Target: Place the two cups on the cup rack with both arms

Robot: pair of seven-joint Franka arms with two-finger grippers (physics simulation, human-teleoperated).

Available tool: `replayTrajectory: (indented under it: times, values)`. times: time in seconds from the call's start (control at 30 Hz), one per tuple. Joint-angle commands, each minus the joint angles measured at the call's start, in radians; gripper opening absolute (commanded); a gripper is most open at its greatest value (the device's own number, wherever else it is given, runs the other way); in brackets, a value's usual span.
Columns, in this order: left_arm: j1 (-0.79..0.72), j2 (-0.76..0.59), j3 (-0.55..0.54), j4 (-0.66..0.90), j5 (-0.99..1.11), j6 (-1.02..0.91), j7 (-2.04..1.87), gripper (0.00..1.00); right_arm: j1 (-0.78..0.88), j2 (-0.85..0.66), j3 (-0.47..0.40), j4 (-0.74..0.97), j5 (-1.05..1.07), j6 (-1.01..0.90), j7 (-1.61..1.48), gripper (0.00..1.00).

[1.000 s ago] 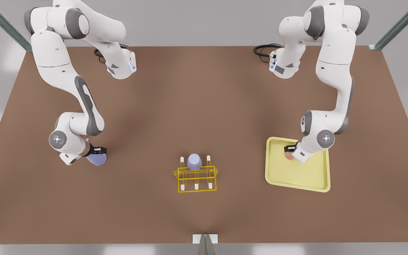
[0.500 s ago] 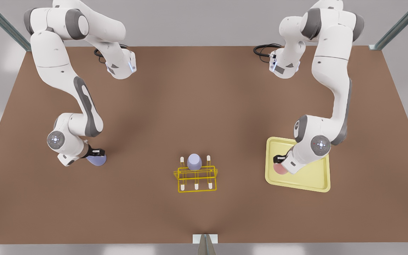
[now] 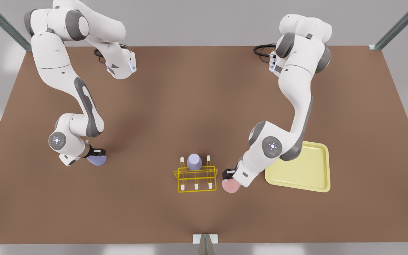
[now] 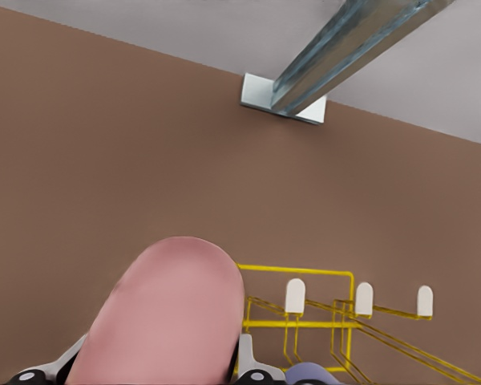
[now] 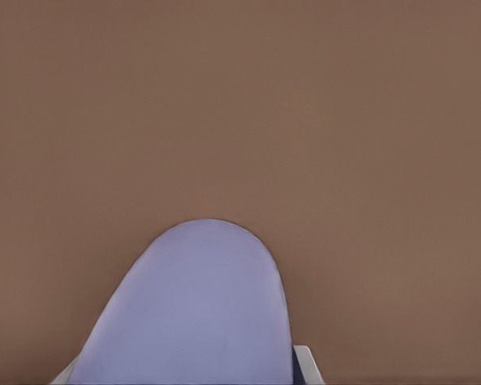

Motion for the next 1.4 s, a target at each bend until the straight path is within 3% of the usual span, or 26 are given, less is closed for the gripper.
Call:
replayTrajectory:
  times: [0.0,0.33,0.4,0.73,0.83,0.9,0.97,1.03,1.1,1.17,1.37]
  values:
    - [-0.018,0.001,0.0,0.002,-0.001,0.081,-0.474,0.85,0.0,-0.002,0.0,0.0,0.002,-0.002,0.003,0.89]
    - [-0.094,0.093,-0.006,0.091,-0.002,0.137,-0.547,0.86,0.005,-0.013,0.006,0.022,0.006,-0.039,0.005,0.89]
    - [-0.094,0.093,-0.004,0.091,-0.002,0.144,-0.543,1.0,0.005,-0.005,0.006,0.022,0.006,-0.037,0.003,0.89]
    - [-0.094,0.084,-0.004,0.091,-0.002,0.137,-0.547,1.0,0.011,0.016,0.006,0.034,0.009,-0.031,0.009,0.89]
    - [-0.068,0.015,0.002,0.091,-0.002,-0.026,-0.543,1.0,0.011,0.016,0.006,0.034,0.009,-0.036,0.009,0.87]
    - [0.029,-0.117,-0.001,0.091,0.03,-0.377,-0.407,1.0,0.011,0.015,0.008,0.036,0.008,-0.037,0.011,0.87]
    - [0.115,-0.198,-0.003,0.09,0.198,-0.71,-0.094,1.0,0.011,0.013,0.008,0.042,0.008,-0.037,0.012,0.87]
    - [0.173,-0.25,-0.006,0.079,0.237,-0.864,0.046,1.0,0.011,0.012,0.008,0.042,0.008,-0.039,0.012,0.87]
    - [0.17,-0.709,0.037,-0.614,0.232,-0.58,0.402,1.0,0.011,0.007,0.008,0.042,0.006,-0.042,0.012,0.87]
    - [0.175,-0.708,0.032,-0.584,0.223,-0.722,0.477,1.0,0.013,-0.013,0.018,0.045,0.008,-0.06,0.012,0.87]
    - [0.305,-0.731,0.009,-0.631,0.08,-0.788,0.559,1.0,0.011,-0.054,0.077,0.097,0.012,-0.12,0.008,0.87]
